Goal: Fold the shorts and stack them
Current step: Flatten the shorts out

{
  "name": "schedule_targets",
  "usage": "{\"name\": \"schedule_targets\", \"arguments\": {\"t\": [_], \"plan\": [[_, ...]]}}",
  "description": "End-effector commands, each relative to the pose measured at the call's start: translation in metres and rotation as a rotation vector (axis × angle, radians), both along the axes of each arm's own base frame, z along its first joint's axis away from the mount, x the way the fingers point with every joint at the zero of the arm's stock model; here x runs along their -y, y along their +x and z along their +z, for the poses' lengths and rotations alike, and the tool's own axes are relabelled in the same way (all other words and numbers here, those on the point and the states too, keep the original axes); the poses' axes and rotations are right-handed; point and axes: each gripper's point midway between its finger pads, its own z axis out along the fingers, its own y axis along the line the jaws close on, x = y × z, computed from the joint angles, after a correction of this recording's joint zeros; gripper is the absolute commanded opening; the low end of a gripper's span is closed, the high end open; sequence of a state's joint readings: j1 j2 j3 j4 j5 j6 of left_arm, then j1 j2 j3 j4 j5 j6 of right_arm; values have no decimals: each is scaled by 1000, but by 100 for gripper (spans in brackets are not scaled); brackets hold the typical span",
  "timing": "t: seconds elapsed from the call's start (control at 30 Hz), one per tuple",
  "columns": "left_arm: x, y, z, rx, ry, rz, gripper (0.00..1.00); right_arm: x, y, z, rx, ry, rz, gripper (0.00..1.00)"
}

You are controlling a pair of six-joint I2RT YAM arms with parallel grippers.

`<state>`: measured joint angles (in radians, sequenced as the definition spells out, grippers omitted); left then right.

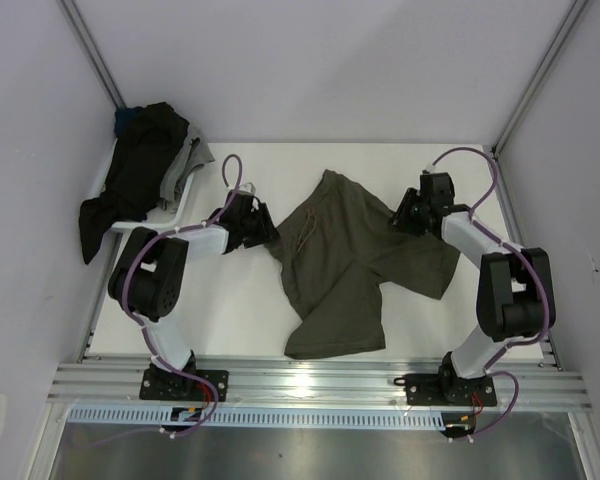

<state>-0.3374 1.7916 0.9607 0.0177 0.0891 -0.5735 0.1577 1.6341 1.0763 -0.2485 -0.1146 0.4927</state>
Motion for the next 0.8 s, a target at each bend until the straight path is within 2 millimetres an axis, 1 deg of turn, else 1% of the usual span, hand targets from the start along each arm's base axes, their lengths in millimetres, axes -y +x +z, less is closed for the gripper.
{"name": "schedule_targets", "arguments": {"t": [0.0,0.03,0.07,0.1,0.17,0.2,0.27,0.3,0.37,0.43,0.47,0.5,0.57,0.6,0.63,0.67,0.7,0.73,0.77], "plan": [[7,1,-12,-36,-57,14,48,18,16,-15,-25,-1,-30,35],[7,0,-15,-43,-61,20,44,30,19,-19,-32,5,-56,32],[7,1,-16,-42,-63,23,37,35,21,-23,-41,9,-66,29],[6,2,-16,-39,-59,31,28,40,24,-31,-59,7,-80,27],[2,1,-17,-38,-56,44,20,48,29,-37,-75,-9,-101,21],[1,4,-13,-23,-55,55,12,51,34,-42,-84,-20,-108,21],[-6,3,-12,-20,-56,74,7,49,37,-48,-99,-29,-108,20],[-7,6,-5,-2,-61,81,2,48,40,-51,-102,-28,-106,20],[-18,5,-5,2,-48,108,0,43,46,-59,-116,-33,-99,17],[-29,5,-3,10,-41,129,0,37,53,-64,-118,-42,-95,17],[-32,5,-1,15,-40,137,0,34,58,-64,-112,-44,-94,17],[-37,0,-5,5,-34,146,0,29,60,-65,-112,-43,-87,17],[-46,2,2,28,-38,175,0,22,73,-66,-108,-24,-82,17],[-51,-4,-2,22,-35,189,0,15,76,-68,-114,-18,-70,17],[-60,-2,3,39,-38,225,0,10,79,-78,-135,-13,-62,17],[-65,-5,1,38,-38,242,0,3,97,-65,-97,-4,-50,17],[-72,-6,0,43,-42,266,0,0,100,-67,-115,-7,-46,16],[-74,-6,6,55,-54,284,0,-10,107,-64,-107,-8,-30,17],[-78,-8,4,57,-49,297,0,-16,122,-62,-89,-7,-24,17]]}}
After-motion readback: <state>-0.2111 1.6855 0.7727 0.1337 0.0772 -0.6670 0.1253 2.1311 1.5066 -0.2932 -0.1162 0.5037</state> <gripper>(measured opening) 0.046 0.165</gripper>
